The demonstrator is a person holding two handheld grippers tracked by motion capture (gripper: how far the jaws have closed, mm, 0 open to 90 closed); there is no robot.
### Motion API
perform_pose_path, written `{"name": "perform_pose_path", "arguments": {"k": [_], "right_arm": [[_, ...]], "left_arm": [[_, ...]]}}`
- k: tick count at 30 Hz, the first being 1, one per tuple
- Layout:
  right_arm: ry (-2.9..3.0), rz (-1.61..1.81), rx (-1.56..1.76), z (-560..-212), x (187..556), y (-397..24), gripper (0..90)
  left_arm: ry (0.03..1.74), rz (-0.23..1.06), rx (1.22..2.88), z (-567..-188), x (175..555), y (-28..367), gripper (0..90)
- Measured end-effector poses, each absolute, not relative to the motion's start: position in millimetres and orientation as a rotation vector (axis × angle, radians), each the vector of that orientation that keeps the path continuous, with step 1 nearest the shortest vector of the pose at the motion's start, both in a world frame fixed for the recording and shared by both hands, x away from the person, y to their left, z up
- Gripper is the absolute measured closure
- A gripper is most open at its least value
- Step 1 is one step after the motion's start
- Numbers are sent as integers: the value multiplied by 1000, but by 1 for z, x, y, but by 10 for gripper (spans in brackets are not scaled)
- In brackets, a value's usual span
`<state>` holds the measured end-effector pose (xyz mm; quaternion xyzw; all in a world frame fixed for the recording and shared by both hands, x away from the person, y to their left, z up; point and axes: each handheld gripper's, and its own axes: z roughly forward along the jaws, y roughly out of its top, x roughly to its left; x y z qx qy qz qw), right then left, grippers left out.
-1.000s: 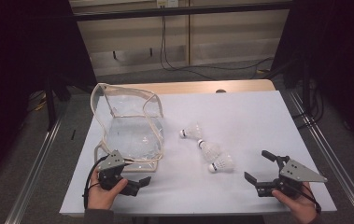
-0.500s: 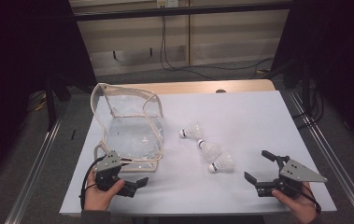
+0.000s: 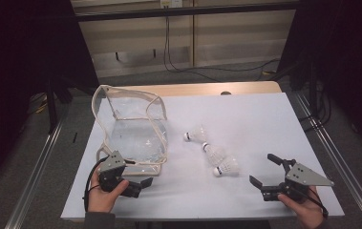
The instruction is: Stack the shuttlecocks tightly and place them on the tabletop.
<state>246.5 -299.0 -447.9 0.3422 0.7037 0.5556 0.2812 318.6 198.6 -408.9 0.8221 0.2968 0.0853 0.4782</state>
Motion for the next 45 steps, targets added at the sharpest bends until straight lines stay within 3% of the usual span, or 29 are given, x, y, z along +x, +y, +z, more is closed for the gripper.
{"name": "perform_pose_path", "arguments": {"k": [45], "right_arm": [[1948, 1451, 941, -445, 269, -286, 25]], "left_arm": [[732, 225, 2005, -408, 317, 200, 29]]}}
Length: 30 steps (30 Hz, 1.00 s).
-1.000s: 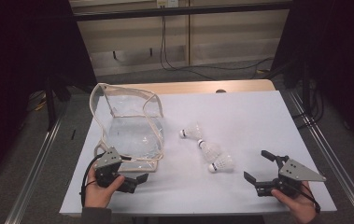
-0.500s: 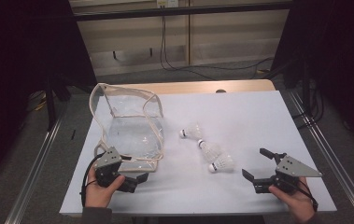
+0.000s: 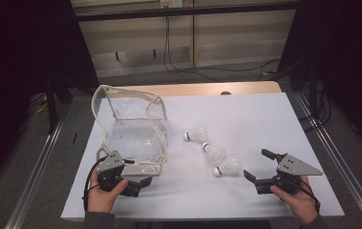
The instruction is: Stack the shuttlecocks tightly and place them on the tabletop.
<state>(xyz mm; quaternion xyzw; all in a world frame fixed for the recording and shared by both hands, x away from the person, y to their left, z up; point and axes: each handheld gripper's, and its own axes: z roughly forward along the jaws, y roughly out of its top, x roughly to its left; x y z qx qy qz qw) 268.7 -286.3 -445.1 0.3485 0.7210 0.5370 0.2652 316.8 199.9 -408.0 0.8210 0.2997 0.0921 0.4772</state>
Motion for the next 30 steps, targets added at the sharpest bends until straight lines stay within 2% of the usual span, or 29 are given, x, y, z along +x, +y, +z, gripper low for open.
{"name": "perform_pose_path", "arguments": {"k": [18, 26, 30], "right_arm": [[2077, 1447, 925, -447, 278, -266, 24], [2127, 1473, 973, -446, 282, -263, 88], [2151, 1477, 969, -446, 284, -262, 161]], "left_arm": [[734, 227, 2004, -408, 317, 199, 27], [734, 229, 2001, -409, 317, 199, 27], [734, 228, 2000, -408, 317, 199, 27]]}}
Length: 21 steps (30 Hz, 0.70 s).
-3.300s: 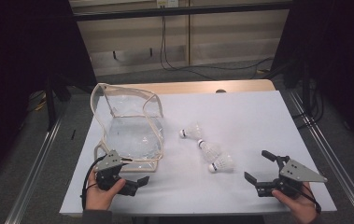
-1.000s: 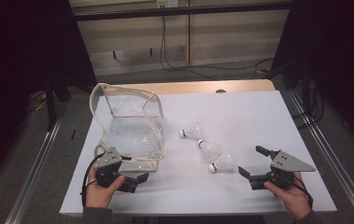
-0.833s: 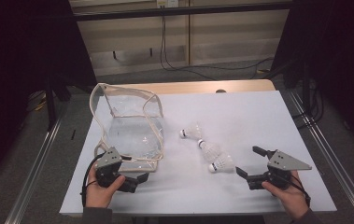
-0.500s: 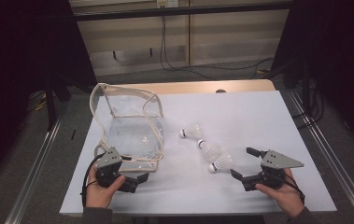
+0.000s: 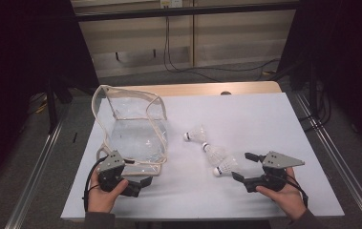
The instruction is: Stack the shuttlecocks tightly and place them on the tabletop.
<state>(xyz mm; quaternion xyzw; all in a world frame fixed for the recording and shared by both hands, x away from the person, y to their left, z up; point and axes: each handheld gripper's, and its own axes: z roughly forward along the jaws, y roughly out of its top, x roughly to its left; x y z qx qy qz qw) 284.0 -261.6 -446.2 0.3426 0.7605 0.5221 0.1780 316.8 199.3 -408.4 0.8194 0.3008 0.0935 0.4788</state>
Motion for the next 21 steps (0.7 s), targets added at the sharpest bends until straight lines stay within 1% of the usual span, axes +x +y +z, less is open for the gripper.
{"name": "perform_pose_path", "arguments": {"k": [1, 3, 7, 9, 16, 18, 21], "right_arm": [[2152, 1475, 982, -447, 285, -261, 174], [2170, 1483, 989, -448, 286, -261, 228], [2179, 1477, 997, -448, 289, -261, 271], [2192, 1489, 996, -449, 290, -261, 328], [2243, 1492, 964, -452, 291, -257, 408], [2258, 1493, 959, -452, 292, -257, 445], [2264, 1497, 958, -452, 292, -256, 464]], "left_arm": [[735, 228, 2000, -408, 317, 199, 27], [734, 229, 2000, -408, 317, 199, 27], [735, 229, 2000, -408, 317, 199, 27], [736, 228, 2000, -408, 317, 199, 27], [734, 229, 2000, -408, 317, 199, 27], [733, 228, 2003, -408, 317, 200, 27], [734, 229, 2001, -409, 317, 199, 27]]}}
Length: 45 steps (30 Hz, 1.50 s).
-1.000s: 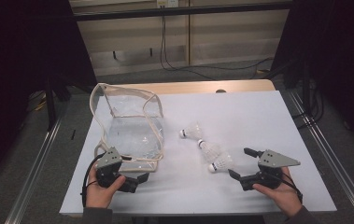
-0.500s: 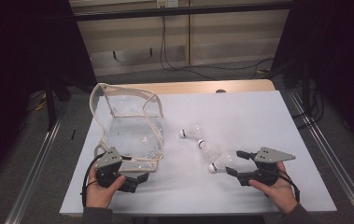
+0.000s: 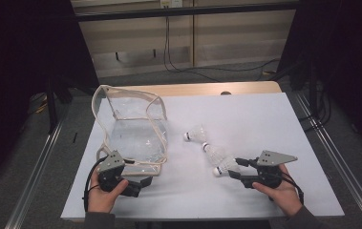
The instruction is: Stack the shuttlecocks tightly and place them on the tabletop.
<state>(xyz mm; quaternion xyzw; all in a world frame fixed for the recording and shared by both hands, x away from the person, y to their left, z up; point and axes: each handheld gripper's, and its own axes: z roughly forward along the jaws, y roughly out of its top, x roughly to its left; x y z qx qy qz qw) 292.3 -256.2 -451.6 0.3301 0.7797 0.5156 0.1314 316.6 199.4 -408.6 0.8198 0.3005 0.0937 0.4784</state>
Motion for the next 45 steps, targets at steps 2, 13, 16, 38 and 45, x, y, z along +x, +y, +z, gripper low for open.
{"name": "perform_pose_path", "arguments": {"k": [2, 13, 16, 38, 45], "right_arm": [[2276, 1491, 950, -452, 293, -256, 475], [2331, 1490, 946, -453, 294, -251, 564], [2352, 1485, 933, -454, 295, -250, 591], [2428, 1433, 941, -457, 296, -249, 736], [2466, 1466, 921, -454, 295, -249, 874]], "left_arm": [[733, 229, 2002, -409, 317, 199, 27], [731, 226, 1999, -409, 317, 199, 26], [731, 225, 1999, -409, 317, 199, 26], [733, 223, 2000, -409, 317, 199, 27], [734, 223, 2000, -409, 317, 199, 26]]}}
